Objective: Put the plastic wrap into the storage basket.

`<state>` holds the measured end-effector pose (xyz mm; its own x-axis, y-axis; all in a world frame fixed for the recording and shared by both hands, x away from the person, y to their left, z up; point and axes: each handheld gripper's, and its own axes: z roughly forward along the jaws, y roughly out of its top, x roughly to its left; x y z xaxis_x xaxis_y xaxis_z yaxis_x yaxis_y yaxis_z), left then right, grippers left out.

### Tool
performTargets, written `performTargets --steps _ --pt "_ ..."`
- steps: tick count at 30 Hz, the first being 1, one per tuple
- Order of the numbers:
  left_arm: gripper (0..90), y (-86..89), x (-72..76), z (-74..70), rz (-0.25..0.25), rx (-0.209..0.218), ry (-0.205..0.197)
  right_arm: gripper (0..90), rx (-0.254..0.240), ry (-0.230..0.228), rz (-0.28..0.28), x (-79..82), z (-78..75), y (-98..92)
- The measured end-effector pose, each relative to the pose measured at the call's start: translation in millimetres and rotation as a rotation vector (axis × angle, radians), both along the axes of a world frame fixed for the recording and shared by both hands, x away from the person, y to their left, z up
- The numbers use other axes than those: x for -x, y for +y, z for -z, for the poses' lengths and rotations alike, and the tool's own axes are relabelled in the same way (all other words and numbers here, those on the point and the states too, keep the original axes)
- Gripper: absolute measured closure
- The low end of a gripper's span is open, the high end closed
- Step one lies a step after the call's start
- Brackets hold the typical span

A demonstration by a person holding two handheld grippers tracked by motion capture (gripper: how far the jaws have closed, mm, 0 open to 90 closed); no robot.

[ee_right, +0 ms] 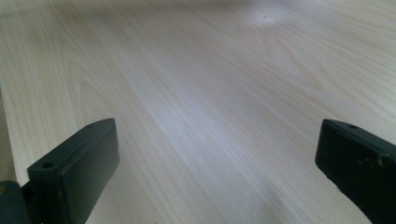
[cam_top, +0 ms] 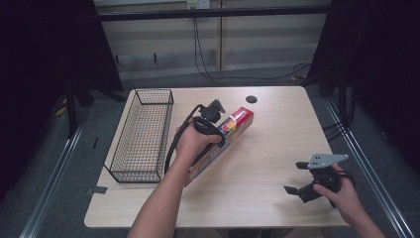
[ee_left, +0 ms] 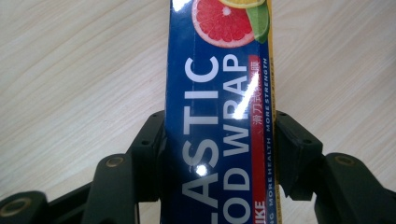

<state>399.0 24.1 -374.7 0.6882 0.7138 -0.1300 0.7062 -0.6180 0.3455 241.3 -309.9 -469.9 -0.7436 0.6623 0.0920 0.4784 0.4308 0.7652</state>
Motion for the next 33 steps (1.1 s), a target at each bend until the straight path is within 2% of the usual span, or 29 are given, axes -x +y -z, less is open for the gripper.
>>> performTargets --steps 6,9,13,14,15,20,33 --pt "44.5 5.6 -1.6 -4.5 -0.013 -0.005 0.003 0.0 -0.001 0.002 0.004 0.3 0.4 0.3" --pt "44.5 8.3 -2.0 -7.6 -0.038 0.006 -0.002 0.0 -0.002 0.001 0.004 -0.2 0.8 -0.2" --pt "44.5 13.5 -3.5 -12.5 -0.056 0.0 0.006 0.0 -0.004 -0.002 -0.002 0.0 0.9 -0.5" --pt "44.5 13.8 -3.2 -13.2 -0.075 0.008 0.001 0.0 -0.004 0.0 -0.004 0.1 1.0 -0.1" --pt "44.5 15.1 -3.6 -14.9 -0.072 -0.002 0.004 0.0 0.0 0.0 -0.002 0.2 1.1 0.3" --pt "44.5 22.7 -5.2 -21.3 -0.101 0.004 0.007 0.0 -0.001 0.002 -0.001 0.3 1.8 1.5" --pt "44.4 41.8 -7.4 -29.1 -0.179 0.018 0.004 0.0 0.006 0.002 -0.003 0.6 2.7 2.4"
